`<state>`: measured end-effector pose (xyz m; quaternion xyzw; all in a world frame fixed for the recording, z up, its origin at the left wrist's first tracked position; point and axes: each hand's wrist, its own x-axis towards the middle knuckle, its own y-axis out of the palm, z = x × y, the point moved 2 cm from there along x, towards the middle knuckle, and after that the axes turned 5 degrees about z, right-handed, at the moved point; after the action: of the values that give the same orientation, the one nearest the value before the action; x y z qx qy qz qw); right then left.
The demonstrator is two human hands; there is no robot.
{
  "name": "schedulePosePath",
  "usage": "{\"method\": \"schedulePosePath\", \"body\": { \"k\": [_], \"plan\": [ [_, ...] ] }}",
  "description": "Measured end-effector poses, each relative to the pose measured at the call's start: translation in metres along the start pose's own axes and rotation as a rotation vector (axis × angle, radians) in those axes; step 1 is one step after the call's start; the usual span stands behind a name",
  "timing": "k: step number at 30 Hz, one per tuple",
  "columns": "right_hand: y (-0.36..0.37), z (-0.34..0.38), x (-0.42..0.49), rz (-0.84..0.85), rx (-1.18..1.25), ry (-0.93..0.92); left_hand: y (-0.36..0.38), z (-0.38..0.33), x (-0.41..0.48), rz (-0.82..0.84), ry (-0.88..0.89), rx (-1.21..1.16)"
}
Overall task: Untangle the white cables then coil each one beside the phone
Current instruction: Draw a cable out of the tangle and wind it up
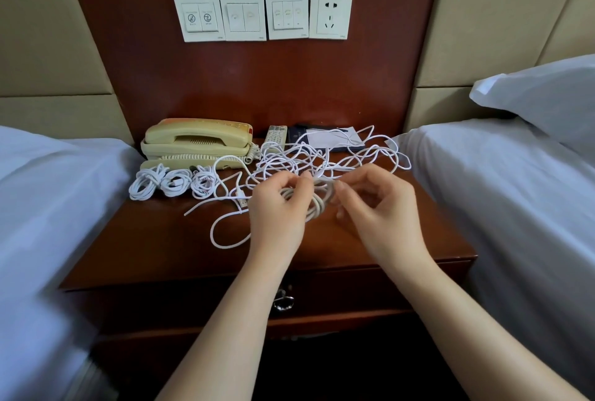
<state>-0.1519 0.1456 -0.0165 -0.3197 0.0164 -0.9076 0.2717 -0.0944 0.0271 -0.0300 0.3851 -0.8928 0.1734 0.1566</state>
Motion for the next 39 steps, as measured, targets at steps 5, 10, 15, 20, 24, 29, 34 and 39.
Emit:
{"method": "schedulePosePath", "body": {
  "k": [5, 10, 15, 20, 24, 29, 34, 39],
  "plan": [
    [-0.006, 0.006, 0.004, 0.104, -0.344, -0.006, 0.003, 0.0, 0.0, 0.021, 0.082, 0.114],
    [-0.009, 0.006, 0.006, 0.092, -0.437, -0.02, 0.008, 0.001, 0.001, 0.075, -0.005, 0.094],
    [-0.012, 0.001, 0.01, 0.078, -0.446, 0.019, 0.017, 0.003, -0.005, 0.25, -0.166, -0.096],
    [-0.019, -0.008, 0.016, 0.143, -0.343, 0.102, 0.02, 0.004, -0.013, 0.377, -0.256, -0.302],
    [-0.022, -0.009, 0.015, 0.198, -0.244, 0.138, 0.021, 0.005, -0.014, 0.387, -0.282, -0.343],
    [-0.021, -0.009, 0.012, 0.286, -0.258, 0.088, 0.019, 0.005, -0.009, 0.291, -0.412, -0.48],
    [-0.024, -0.013, 0.011, 0.222, -0.048, 0.078, 0.02, 0.0, -0.007, 0.308, -0.488, -0.709],
    [-0.025, -0.014, 0.012, 0.229, -0.091, 0.015, 0.018, -0.002, -0.009, 0.358, -0.507, -0.739]
  ]
}}
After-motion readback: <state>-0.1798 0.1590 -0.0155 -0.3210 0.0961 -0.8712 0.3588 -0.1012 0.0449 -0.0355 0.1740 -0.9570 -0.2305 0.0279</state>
